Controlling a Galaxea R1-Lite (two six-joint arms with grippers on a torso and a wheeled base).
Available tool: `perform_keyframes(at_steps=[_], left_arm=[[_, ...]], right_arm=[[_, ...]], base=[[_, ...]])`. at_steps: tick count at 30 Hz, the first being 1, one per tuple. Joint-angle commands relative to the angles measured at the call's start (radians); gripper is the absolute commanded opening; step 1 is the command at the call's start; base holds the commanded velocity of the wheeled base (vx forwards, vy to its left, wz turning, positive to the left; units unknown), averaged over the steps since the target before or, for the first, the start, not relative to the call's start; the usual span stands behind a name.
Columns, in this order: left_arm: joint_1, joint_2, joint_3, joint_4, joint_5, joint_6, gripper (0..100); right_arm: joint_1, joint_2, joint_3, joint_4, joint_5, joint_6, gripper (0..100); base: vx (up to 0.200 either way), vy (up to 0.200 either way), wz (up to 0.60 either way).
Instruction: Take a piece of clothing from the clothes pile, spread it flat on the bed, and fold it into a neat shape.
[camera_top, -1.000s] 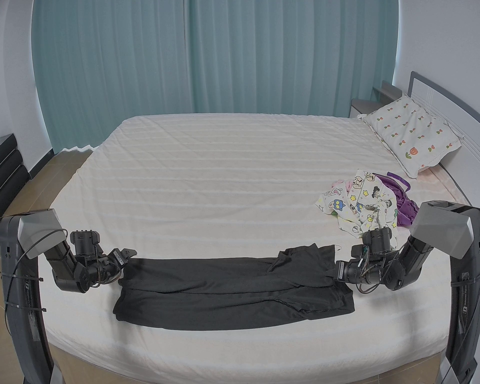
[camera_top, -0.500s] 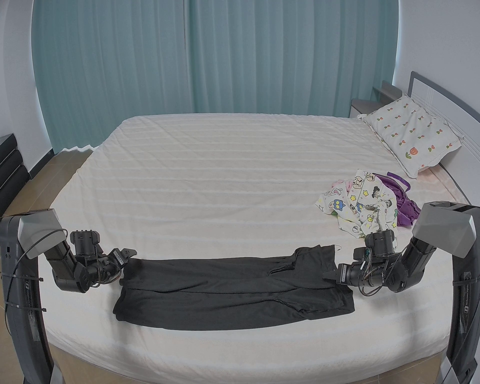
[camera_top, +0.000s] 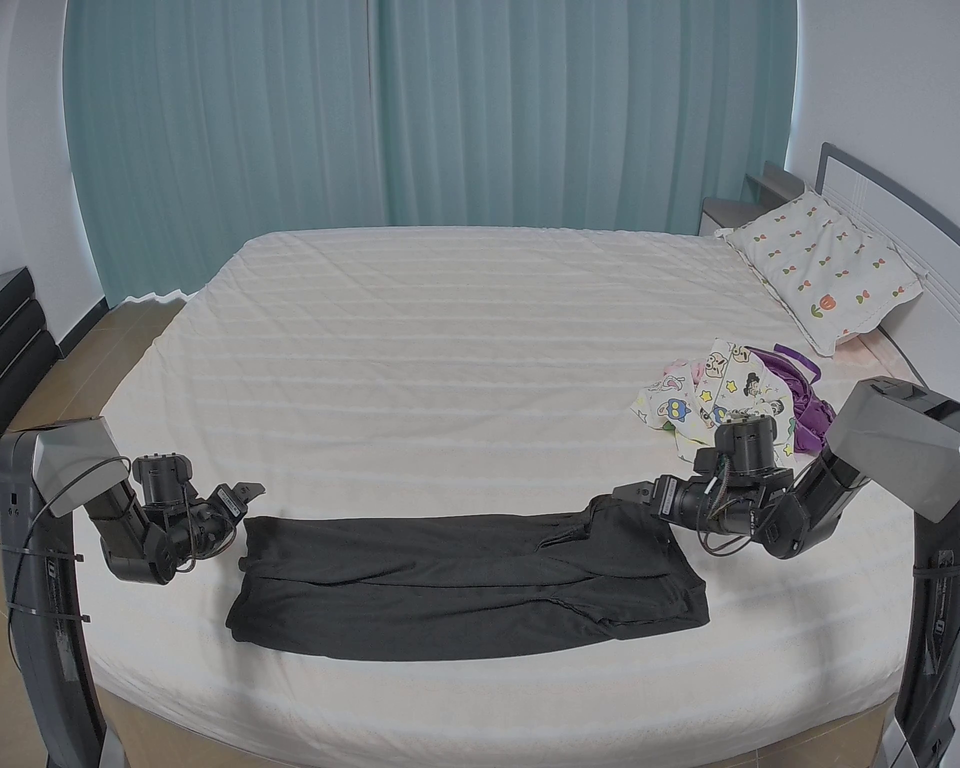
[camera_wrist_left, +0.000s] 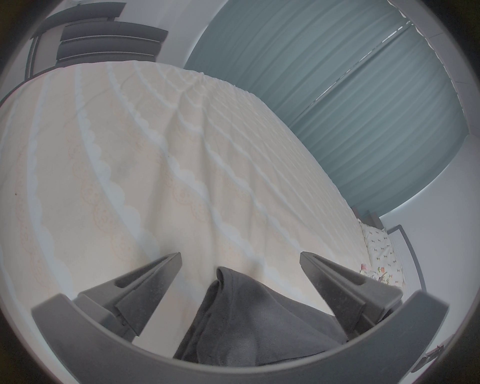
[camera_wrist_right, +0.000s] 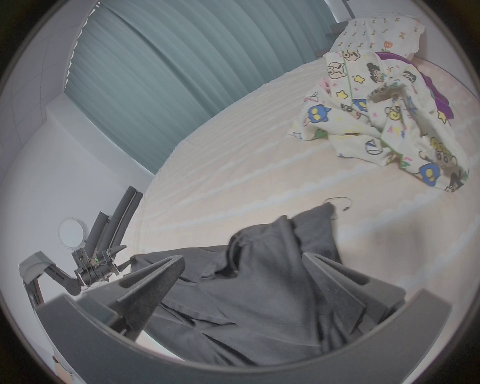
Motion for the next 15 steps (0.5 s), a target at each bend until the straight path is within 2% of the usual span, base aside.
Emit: perform_keyframes(at_steps=[1, 7, 15], left_arm=[[0.025, -0.011, 0.004, -0.01, -0.006, -0.01, 100], [0.025, -0.006, 0.008, -0.013, -0.007, -0.01, 100], [0.022, -0.003, 0.004, -0.014, -0.006, -0.009, 100]], right_arm=[[0.078, 0.041, -0.07, 0.027, -0.022, 0.051, 100], [0.115, 0.089, -0.161, 0.128, -0.022, 0.129, 100], [0.15, 0.141, -0.202, 0.165, -0.023, 0.132, 100]], base=[[0.0, 0.0, 0.0], [0.0, 0.0, 0.0], [0.0, 0.0, 0.0]])
